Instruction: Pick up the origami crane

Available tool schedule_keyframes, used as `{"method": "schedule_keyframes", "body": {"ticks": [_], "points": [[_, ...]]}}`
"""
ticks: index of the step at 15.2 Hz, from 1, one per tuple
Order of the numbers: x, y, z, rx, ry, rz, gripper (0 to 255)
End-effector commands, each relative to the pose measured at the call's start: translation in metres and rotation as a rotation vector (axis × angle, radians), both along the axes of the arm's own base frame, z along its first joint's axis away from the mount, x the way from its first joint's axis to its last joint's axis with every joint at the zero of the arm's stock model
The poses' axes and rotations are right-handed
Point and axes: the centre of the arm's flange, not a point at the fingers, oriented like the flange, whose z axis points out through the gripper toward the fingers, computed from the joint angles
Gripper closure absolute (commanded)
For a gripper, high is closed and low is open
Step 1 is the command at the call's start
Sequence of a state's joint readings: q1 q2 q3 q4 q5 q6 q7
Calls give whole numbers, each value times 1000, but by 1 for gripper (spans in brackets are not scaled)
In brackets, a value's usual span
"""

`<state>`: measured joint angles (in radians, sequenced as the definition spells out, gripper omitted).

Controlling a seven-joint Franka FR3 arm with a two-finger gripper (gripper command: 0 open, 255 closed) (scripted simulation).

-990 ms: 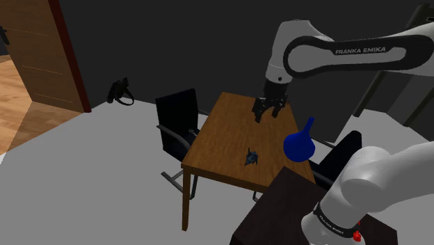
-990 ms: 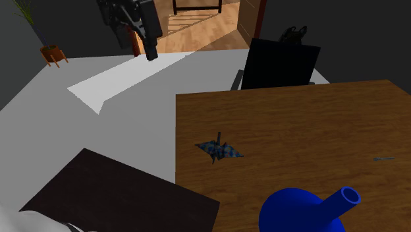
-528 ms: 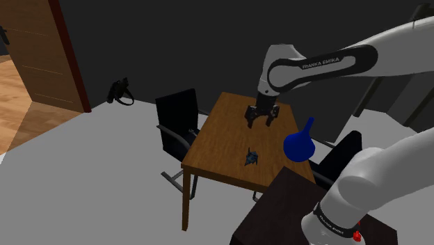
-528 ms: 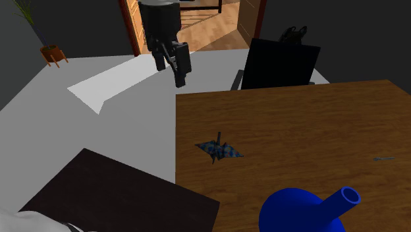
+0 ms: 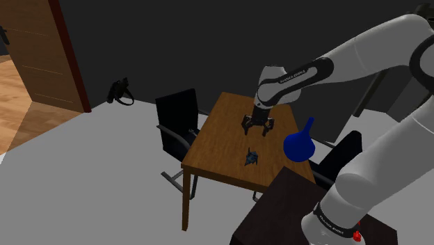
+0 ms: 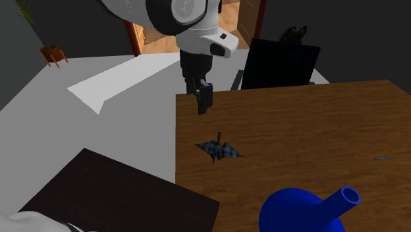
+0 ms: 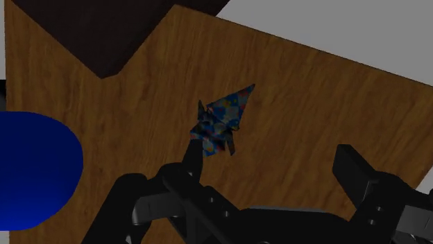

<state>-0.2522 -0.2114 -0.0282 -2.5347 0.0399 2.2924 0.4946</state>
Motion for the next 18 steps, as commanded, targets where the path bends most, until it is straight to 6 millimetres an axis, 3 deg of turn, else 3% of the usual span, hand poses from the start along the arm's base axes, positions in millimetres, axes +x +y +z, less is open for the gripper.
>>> {"method": "schedule_keyframes", "body": {"ticks": [1, 13, 18], "points": [[5, -14, -22, 9, 2, -68, 0], [10, -106, -158, 66, 22, -463, 0], [9, -107, -180, 66, 22, -467, 0]]}}
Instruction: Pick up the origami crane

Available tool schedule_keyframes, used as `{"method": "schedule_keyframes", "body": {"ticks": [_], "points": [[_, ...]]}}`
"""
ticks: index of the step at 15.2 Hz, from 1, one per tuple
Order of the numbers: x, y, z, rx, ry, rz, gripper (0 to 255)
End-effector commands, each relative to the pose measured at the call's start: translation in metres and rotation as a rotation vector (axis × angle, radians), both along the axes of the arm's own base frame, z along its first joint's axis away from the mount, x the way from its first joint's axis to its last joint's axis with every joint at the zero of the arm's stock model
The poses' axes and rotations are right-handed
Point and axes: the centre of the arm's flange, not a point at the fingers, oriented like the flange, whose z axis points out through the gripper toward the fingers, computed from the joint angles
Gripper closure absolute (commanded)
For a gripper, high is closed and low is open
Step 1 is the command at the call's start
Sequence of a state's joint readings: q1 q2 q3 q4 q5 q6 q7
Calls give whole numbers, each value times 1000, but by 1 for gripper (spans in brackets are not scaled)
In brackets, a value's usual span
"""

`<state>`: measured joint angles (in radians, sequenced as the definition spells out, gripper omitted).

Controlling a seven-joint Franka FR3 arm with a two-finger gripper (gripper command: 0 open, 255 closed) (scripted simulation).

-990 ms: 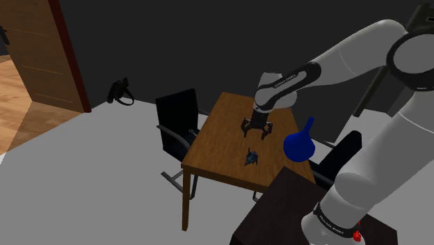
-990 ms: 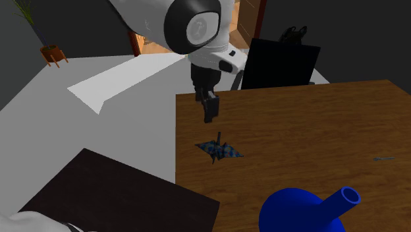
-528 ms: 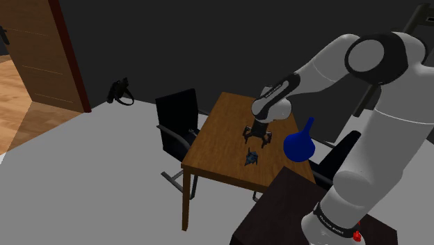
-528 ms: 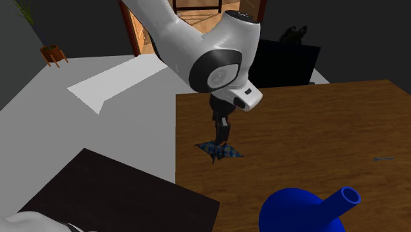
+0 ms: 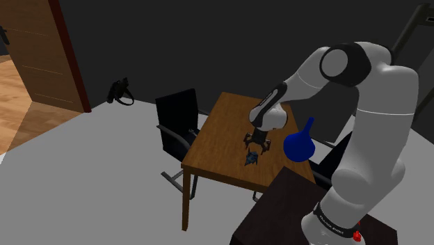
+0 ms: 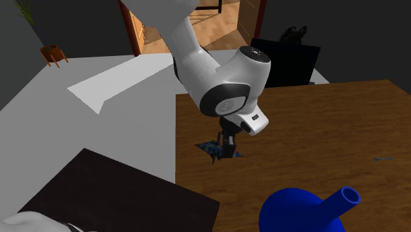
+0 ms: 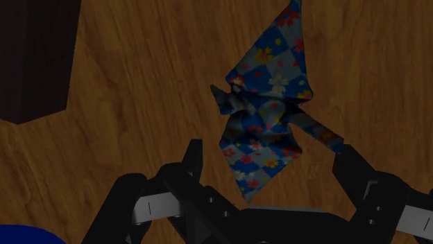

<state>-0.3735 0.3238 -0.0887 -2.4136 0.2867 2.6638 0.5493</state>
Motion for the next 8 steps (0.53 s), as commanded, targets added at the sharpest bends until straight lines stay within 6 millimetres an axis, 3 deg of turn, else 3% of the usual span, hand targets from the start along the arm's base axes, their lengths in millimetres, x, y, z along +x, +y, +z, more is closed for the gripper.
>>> {"method": "schedule_keyframes", "body": {"ticks": [1, 3, 5, 6, 8], "points": [[-1, -1, -11, 0, 0, -1, 0], [-1, -1, -25, 0, 0, -1, 0], [-1, -1, -25, 0, 0, -1, 0], [-1, -1, -25, 0, 0, -1, 255], [-1, -1, -25, 0, 0, -1, 255]]}}
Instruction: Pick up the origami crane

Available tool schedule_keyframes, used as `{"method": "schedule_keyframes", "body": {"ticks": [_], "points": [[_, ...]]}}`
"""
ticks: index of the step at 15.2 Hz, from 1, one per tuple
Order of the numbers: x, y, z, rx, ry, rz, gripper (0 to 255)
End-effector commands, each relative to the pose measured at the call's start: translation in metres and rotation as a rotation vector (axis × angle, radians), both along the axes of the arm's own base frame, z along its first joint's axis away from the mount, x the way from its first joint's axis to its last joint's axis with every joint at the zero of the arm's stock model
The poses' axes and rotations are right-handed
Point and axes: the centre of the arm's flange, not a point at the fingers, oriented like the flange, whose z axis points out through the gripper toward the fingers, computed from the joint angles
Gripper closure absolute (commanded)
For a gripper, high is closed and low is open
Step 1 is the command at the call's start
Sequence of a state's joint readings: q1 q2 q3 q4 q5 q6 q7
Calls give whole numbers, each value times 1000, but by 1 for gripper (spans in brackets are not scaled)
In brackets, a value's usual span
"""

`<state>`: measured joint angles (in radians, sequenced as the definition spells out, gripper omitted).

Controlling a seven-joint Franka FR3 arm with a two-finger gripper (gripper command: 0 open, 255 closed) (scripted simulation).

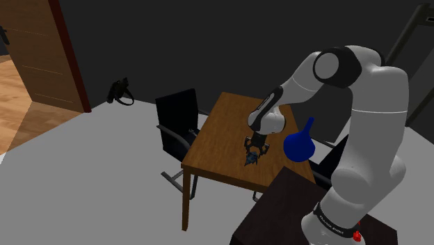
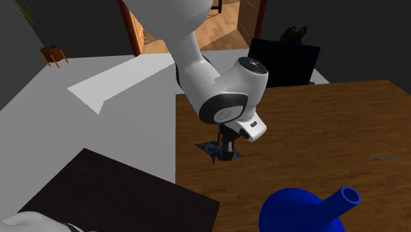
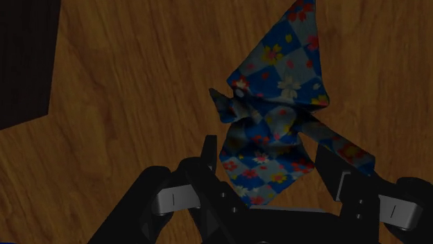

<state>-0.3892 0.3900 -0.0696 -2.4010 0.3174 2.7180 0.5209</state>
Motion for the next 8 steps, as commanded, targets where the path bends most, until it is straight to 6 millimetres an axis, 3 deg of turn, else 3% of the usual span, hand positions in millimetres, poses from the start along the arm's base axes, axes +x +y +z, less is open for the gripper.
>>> {"method": "schedule_keyframes", "body": {"ticks": [1, 8], "points": [[0, 1, -1, 1, 1, 1, 255], [0, 0, 5, 1, 1, 1, 255]]}}
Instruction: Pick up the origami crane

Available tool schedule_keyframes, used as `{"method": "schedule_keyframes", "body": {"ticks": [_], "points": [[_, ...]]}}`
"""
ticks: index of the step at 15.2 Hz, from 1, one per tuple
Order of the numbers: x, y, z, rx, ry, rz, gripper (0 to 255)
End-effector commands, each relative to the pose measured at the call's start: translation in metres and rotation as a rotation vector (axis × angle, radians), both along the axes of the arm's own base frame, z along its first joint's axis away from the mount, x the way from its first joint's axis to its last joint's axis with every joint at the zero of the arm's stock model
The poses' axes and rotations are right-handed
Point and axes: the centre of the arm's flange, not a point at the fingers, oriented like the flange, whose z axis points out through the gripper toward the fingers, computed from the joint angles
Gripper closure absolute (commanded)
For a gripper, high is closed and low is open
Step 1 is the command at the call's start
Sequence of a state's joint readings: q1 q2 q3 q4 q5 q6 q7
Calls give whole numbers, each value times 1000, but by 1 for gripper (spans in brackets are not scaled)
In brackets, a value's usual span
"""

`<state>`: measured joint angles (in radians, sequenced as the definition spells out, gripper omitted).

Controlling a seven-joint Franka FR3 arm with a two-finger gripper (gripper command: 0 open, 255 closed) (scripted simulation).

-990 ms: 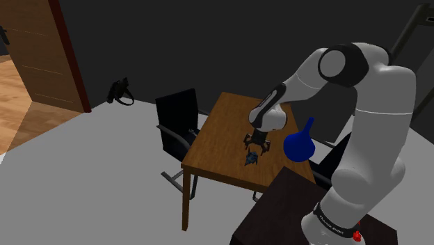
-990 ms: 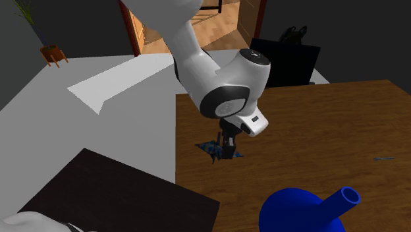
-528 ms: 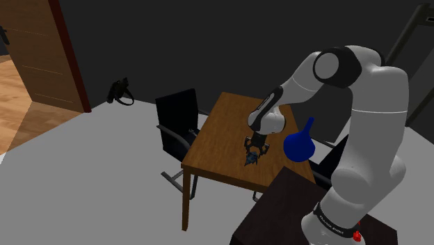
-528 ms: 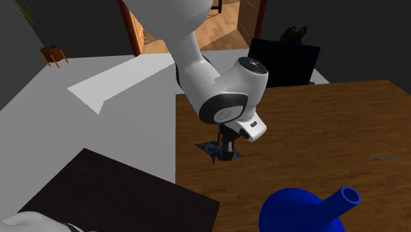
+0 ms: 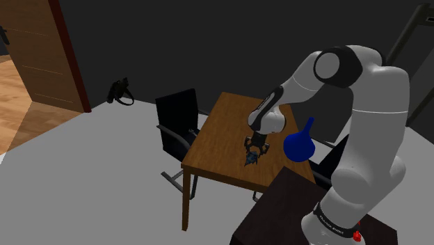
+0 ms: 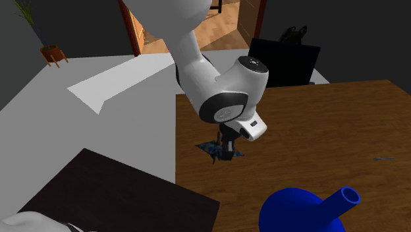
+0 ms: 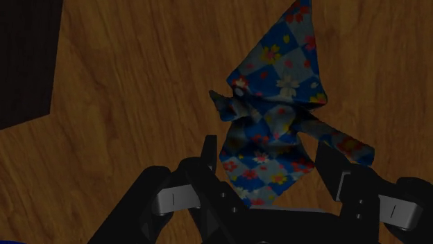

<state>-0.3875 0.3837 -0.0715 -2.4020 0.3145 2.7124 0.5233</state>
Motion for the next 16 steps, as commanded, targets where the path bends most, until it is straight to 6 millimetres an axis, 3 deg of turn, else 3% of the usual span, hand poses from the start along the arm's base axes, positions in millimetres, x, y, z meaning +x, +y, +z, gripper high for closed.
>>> {"method": "schedule_keyframes", "body": {"ticks": [1, 14, 16], "points": [[0, 0, 8, 1, 1, 0, 255], [0, 0, 76, 1, 1, 0, 255], [0, 0, 77, 1, 1, 0, 255]]}}
